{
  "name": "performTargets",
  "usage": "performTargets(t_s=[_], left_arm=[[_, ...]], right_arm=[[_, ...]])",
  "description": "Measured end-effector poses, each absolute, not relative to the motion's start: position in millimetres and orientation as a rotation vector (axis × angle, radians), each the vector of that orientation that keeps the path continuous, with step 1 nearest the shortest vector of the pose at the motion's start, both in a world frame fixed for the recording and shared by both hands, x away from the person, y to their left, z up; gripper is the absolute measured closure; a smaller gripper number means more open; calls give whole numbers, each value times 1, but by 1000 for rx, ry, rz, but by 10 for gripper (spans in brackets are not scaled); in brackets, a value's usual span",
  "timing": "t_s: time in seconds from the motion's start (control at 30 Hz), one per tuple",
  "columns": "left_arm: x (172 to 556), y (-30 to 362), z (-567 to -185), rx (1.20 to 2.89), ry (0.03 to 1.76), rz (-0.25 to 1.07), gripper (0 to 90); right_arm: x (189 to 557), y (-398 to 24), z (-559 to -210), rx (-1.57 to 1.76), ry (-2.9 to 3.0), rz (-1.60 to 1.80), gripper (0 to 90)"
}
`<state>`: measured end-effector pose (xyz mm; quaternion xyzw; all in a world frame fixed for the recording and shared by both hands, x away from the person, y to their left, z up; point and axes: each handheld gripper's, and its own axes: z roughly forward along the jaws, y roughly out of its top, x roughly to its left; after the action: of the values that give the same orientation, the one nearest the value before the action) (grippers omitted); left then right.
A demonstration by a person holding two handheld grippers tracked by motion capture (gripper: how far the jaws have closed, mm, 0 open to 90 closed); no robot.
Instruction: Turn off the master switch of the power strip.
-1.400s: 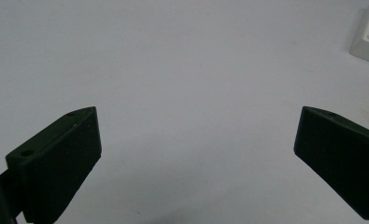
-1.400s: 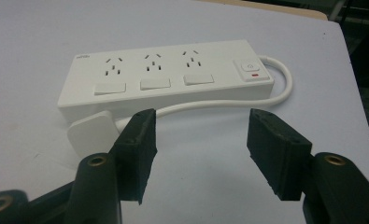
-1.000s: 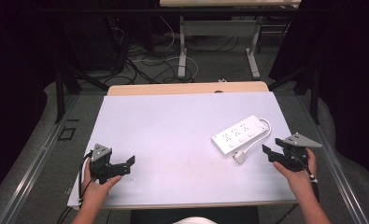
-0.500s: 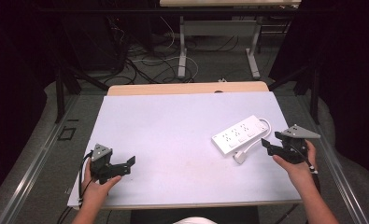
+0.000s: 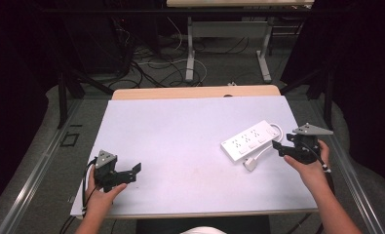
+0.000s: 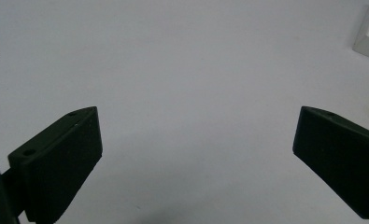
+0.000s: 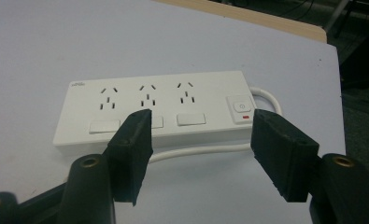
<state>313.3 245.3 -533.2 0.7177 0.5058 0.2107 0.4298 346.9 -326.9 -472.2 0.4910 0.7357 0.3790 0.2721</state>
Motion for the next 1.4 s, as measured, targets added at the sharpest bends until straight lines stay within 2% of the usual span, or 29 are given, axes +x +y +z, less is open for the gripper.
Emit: performTargets(t_s=[0.87,1.23,1.4], left_arm=[[314,246,-534,1797,1267,529,16],[314,246,-534,1799,1266,530,17],[314,246,-534,1799,1266,531,18]], right_arm=[[386,-330,-459,1373,2041,940,383],[402,-329,-458,1394,2060,909,434],[409,-327,-462,1390,2086,895,502]])
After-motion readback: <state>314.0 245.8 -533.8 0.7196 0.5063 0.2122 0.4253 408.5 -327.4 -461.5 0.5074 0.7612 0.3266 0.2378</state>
